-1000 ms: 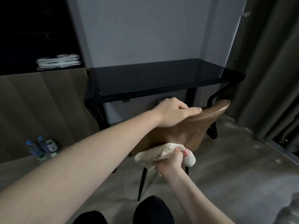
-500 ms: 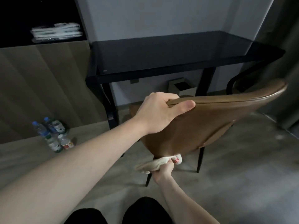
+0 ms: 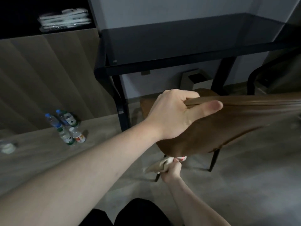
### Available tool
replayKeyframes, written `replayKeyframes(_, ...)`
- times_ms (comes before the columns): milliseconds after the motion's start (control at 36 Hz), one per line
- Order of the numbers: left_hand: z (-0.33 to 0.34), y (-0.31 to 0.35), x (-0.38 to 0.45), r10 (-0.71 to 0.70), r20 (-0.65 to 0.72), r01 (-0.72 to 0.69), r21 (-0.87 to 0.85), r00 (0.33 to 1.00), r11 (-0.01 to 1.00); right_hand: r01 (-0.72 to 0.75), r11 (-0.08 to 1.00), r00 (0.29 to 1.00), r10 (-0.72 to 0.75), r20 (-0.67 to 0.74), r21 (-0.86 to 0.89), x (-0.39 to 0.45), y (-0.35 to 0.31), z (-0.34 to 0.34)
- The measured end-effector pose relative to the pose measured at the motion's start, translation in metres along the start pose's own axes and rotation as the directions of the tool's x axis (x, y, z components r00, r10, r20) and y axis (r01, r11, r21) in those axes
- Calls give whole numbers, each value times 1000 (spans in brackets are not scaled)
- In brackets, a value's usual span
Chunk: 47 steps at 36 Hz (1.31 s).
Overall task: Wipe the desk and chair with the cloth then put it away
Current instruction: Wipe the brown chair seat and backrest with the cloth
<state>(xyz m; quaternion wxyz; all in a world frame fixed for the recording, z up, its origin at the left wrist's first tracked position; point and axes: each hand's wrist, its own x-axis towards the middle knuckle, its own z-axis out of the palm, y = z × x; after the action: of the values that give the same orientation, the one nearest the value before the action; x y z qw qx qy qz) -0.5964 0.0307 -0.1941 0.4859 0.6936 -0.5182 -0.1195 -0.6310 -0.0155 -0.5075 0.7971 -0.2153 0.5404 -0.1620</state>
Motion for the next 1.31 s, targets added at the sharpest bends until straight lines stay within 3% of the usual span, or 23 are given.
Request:
replayKeyframes(139,-2,6,-4,-17,-9,18,25,1000,1000,-33,949,996,4,93,313,-45,-34,-13)
replayKeyframes(333,0,12,-10,-51,-30,53,76,998,996,-35,892,979,-60,195,450,-91,-45,-31)
replayKeyframes(472,2,8,-9,-39,-50,43,85,998,995,64,922,991,-104,86,381,-72,-46,-13)
replayKeyframes(611,2,-2,-4,-13,-47,15,41,999,999,-1,932,998,-21,56,362,-58,-33,8)
replayKeyframes(806,4,-8,-1,8,-51,-9,-11,999,1000,-87,996,994,87,73,-6,-7,-10,16)
replayKeyframes(944,2,-6,-1,10,-35,-10,-11,999,1000,-81,993,995,76,60,82,-14,-19,12)
replayKeyframes(1111,0,-2,-3,-5,-47,5,9,999,1000,-29,937,990,-20,138,348,-49,-39,-13)
replayKeyframes(1222,-1,8,-9,-52,-44,54,55,998,997,15,941,993,-52,102,338,-73,-46,-40)
replayKeyframes(1306,-3,17,-13,-82,-36,84,78,996,993,85,940,978,-142,153,330,-96,-62,-57)
